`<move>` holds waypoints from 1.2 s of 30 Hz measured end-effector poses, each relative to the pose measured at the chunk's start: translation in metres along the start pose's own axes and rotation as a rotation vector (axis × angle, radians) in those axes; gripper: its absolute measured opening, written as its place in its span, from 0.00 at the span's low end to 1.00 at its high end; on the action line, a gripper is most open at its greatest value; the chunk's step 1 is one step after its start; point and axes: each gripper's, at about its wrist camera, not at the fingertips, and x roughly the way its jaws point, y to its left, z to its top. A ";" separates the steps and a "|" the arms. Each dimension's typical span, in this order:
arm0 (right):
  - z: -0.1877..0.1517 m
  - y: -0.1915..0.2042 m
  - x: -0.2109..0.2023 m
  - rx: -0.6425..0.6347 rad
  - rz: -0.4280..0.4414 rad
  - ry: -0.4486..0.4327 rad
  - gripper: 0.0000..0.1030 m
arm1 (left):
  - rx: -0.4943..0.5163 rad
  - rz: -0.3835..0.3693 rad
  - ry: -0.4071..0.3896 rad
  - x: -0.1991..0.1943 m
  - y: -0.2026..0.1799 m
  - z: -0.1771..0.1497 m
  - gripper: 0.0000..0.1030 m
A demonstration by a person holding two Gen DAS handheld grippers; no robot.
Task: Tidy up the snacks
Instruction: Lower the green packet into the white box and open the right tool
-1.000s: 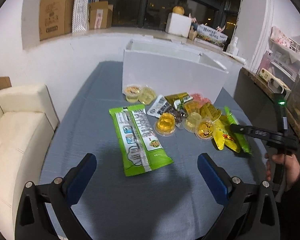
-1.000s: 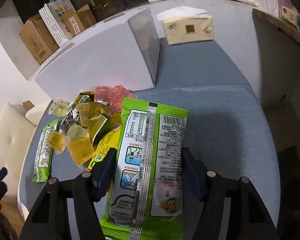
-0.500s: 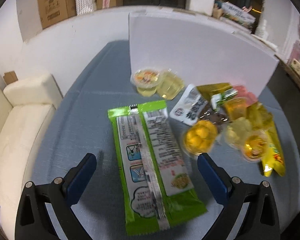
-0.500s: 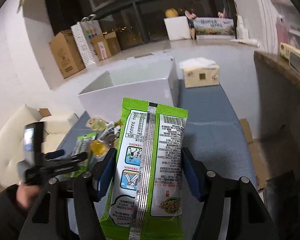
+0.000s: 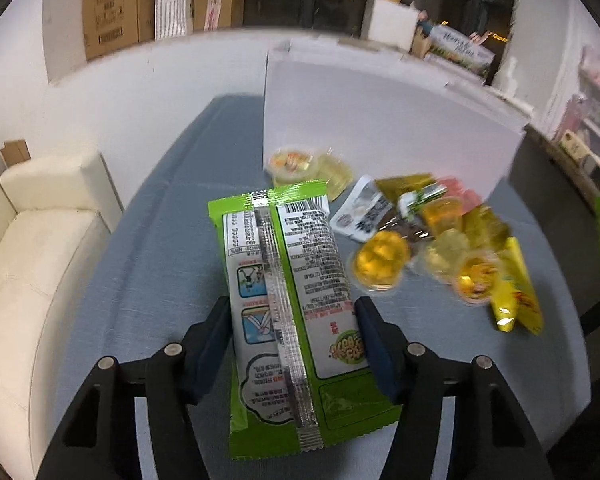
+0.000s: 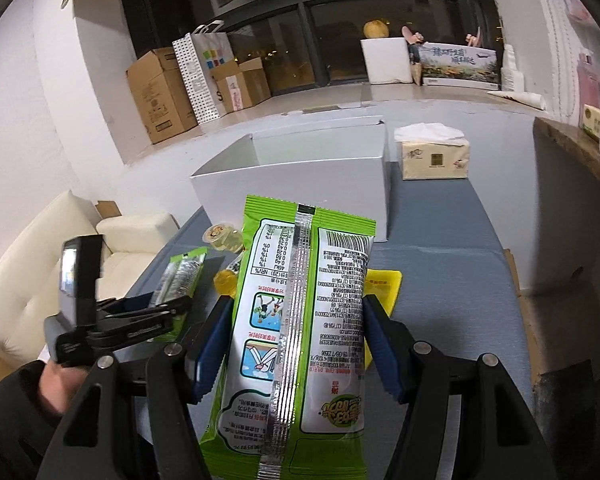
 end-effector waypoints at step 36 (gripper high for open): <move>0.228 -0.046 0.160 0.051 -0.081 0.041 0.91 | 0.244 -0.008 -0.192 0.035 -0.057 0.250 1.00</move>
